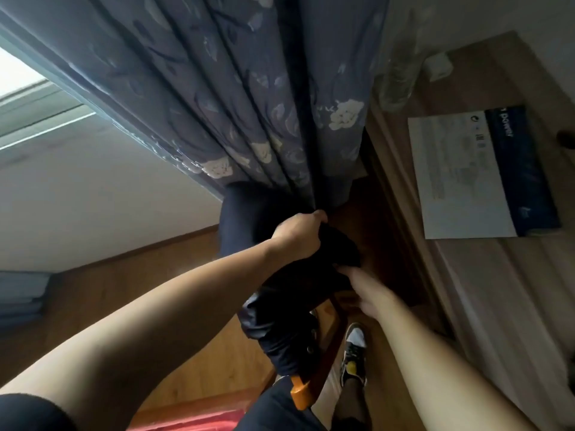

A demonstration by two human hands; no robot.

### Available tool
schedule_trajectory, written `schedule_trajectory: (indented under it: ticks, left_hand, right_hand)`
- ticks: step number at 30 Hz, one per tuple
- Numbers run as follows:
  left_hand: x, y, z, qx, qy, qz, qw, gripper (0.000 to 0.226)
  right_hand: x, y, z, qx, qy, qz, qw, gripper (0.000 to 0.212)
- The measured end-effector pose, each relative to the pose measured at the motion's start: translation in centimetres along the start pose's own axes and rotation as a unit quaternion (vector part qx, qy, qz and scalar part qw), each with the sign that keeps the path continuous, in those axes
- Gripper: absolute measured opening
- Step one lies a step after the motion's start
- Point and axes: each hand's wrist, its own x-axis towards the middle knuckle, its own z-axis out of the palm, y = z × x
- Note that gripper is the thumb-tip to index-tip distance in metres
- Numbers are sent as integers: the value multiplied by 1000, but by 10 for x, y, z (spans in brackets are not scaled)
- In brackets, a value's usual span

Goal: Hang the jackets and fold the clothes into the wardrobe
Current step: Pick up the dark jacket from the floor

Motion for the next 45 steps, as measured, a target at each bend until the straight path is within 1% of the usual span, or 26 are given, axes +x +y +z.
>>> schedule_trajectory:
  ticks: [3,5,6,8,10,11,12,14,15,16,17,19,21,22,23,24,25,29,31,34,35,37,40,41,43,45]
  left_hand:
    - [-16,-4,-27,-109,40,-10,993,52]
    - [-29,-8,-45,-143,68,-4,987,47]
    - [-37,-12,-53,-141,75,4,987,50]
    - [-56,-21,-70,-93,77,24,992,70]
    - [-78,-33,-84,-13,84,11,996,90]
    - [-90,-40,-90,25,95,-6,995,90]
    - [-102,-46,-95,59,109,-23,992,84]
    - [-127,-58,-103,103,144,-49,983,58]
    - [-140,-62,-107,111,165,-61,978,47]
    - [-154,-66,-110,104,191,-70,973,40]
    - [-169,-70,-113,84,225,-77,968,36]
    - [-197,-77,-118,23,318,-81,944,30]
    - [-227,-84,-126,-7,410,-67,910,30]
    - [-242,-88,-131,-19,443,-61,894,31]
    - [-259,-91,-137,-32,472,-63,879,29]
    - [-275,-95,-142,-47,500,-73,862,25]
    - [-292,-99,-146,-65,527,-89,843,21]
    - [-364,-103,-147,-151,610,-117,769,23]
    - [-396,-102,-140,-157,625,-120,755,28]
    - [-435,-107,-115,-157,624,-126,755,32]
    - [-447,-110,-104,-161,627,-129,751,32]
    - [-474,-114,-83,-173,649,-134,729,32]
    - [-520,-115,-67,-198,702,-131,671,27]
    - [-536,-112,-63,-205,720,-126,651,26]
    - [-561,-104,-60,-223,743,-107,622,26]
    - [-588,-98,-51,-254,751,-90,603,27]
  right_hand:
    - [-16,-14,5,97,45,-16,994,41]
    - [-31,-26,8,132,54,-29,989,41]
    - [-36,-31,11,134,51,-38,989,39]
    - [-42,-43,19,122,38,-73,989,33]
    - [-48,-56,26,77,64,-134,986,29]
    - [-54,-64,30,36,82,-172,981,30]
    - [-62,-72,34,-12,94,-211,973,32]
    - [-77,-90,46,-114,102,-284,946,31]
    - [-87,-97,52,-166,100,-314,930,29]
    - [-92,-105,58,-209,98,-344,910,32]
    - [-97,-111,65,-252,100,-371,888,42]
    - [-114,-119,79,-347,111,-435,823,52]
    - [-135,-123,96,-417,140,-539,718,50]
    - [-146,-122,106,-435,136,-579,676,50]
    - [-161,-121,117,-454,122,-600,647,52]
    - [-169,-118,127,-481,100,-603,629,52]
    - [-179,-113,137,-513,75,-591,618,53]
    - [-196,-72,170,-562,-76,-549,615,67]
    - [-204,-47,188,-559,-146,-540,612,58]
    - [-214,-9,216,-513,-229,-539,628,36]
    - [-215,4,225,-508,-240,-542,625,34]
    - [-216,31,237,-535,-233,-555,592,45]
    - [-217,72,254,-589,-194,-605,500,80]
    - [-220,86,261,-586,-192,-625,478,88]
    - [-228,107,279,-563,-191,-662,457,96]
    - [-245,130,304,-530,-190,-687,460,98]
